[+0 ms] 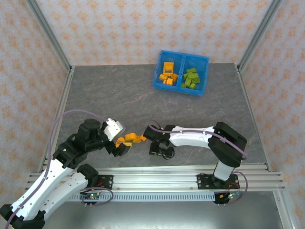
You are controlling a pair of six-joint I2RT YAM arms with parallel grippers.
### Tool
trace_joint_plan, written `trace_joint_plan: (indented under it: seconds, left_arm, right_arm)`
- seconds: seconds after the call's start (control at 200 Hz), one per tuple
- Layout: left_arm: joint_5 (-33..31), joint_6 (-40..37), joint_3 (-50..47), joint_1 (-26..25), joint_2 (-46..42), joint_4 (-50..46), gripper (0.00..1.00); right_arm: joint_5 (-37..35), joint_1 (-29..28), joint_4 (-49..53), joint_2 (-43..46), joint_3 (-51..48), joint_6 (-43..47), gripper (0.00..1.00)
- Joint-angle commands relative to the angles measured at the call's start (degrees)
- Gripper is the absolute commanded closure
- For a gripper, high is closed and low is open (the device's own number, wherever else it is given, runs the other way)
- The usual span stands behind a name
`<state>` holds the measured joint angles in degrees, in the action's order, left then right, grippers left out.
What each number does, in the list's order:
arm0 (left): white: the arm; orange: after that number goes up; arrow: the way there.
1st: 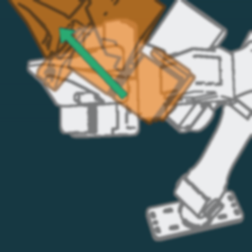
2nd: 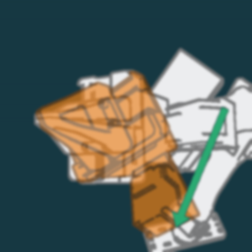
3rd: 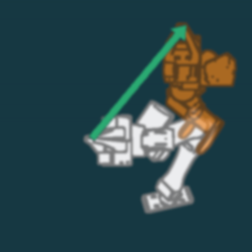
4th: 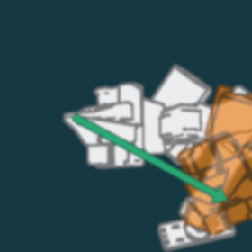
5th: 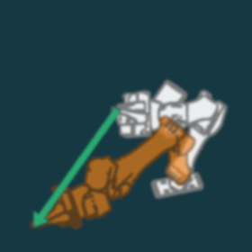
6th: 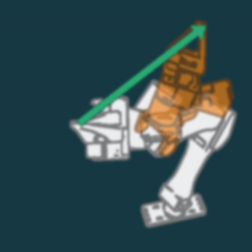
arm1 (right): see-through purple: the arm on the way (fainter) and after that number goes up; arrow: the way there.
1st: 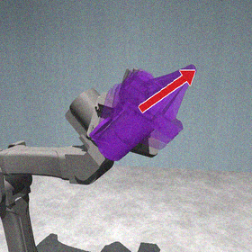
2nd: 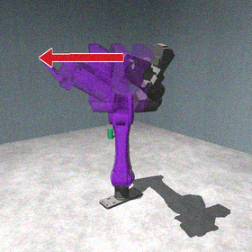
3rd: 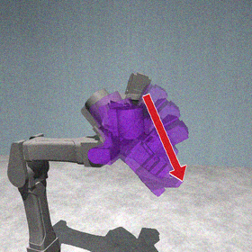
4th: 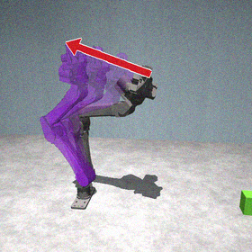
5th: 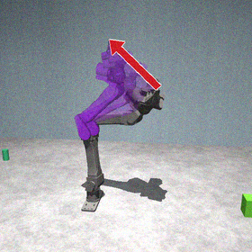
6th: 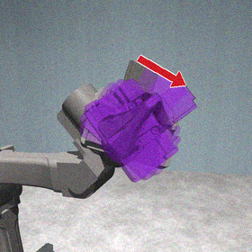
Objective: Sort the legos into containers by color
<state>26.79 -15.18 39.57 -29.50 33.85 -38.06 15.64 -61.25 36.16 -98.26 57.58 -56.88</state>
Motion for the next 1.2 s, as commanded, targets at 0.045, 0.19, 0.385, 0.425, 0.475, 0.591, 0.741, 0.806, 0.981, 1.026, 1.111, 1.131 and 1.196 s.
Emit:
trace_joint_plan:
  seconds: [0.045, 0.19, 0.385, 0.425, 0.475, 0.591, 0.741, 0.806, 0.981, 1.026, 1.111, 1.131, 1.196]
  left_arm:
    - [-0.8, -1.6, -0.8, 0.4, -1.1, 0.9, 0.00]
    - [-0.4, -1.8, -0.9, 0.4, -1.5, 1.0, 0.00]
    - [5.2, -2.9, -1.2, 0.4, -2.7, 1.6, 0.00]
    - [5.5, -2.9, -1.4, 0.4, -3.2, 1.8, 0.00]
    - [5.6, -3.1, -1.5, 0.4, -3.7, 1.9, 0.00]
    - [5.0, -3.1, -1.7, 0.4, -4.4, 1.8, 0.00]
    - [4.9, -3.5, -1.4, 0.4, -4.7, 1.5, 0.00]
    - [5.1, -3.6, -1.0, 0.4, -4.9, 1.0, 0.00]
    - [3.2, -4.0, -1.2, 0.4, -7.3, 0.8, 0.00]
    - [1.7, -4.0, -1.2, 0.4, -7.7, 0.6, 0.00]
    - [-2.8, -3.3, -1.2, 0.5, -7.8, 0.4, 0.00]
    - [-4.2, -3.0, -1.2, 0.5, -7.7, 0.5, 0.00]
    - [-6.0, -2.4, -1.1, 0.4, -7.5, 0.6, 0.00]
  right_arm:
    - [-2.3, -0.6, -5.9, -2.7, -0.4, -0.7, 0.51]
    - [-5.2, -0.6, -4.8, -0.2, -0.8, -0.6, 0.58]
    - [-17.5, 0.5, -1.0, 7.7, 1.4, 3.6, 0.65]
    - [-19.3, 1.7, -0.7, 8.9, 2.4, 5.2, 0.65]
    - [-19.8, 4.4, -1.5, 10.3, 3.5, 7.1, 0.66]
    - [-20.6, 10.8, -1.8, 11.3, 8.6, 13.6, 0.67]
    - [-23.1, 20.6, -1.7, 9.7, 16.8, 22.3, 0.68]
    - [-22.4, 25.4, -2.6, 7.6, 20.4, 25.3, 0.68]
    - [-20.3, 37.5, -2.8, -2.9, 34.0, 30.2, 0.69]
    - [-19.2, 40.0, -2.4, -6.4, 38.0, 30.4, 0.69]
    - [-17.7, 44.7, -1.6, -13.7, 45.7, 30.1, 0.70]
    - [-17.1, 45.6, -1.3, -15.4, 47.4, 30.0, 0.70]
    - [-14.7, 48.3, 0.4, -21.8, 54.2, 29.2, 0.71]
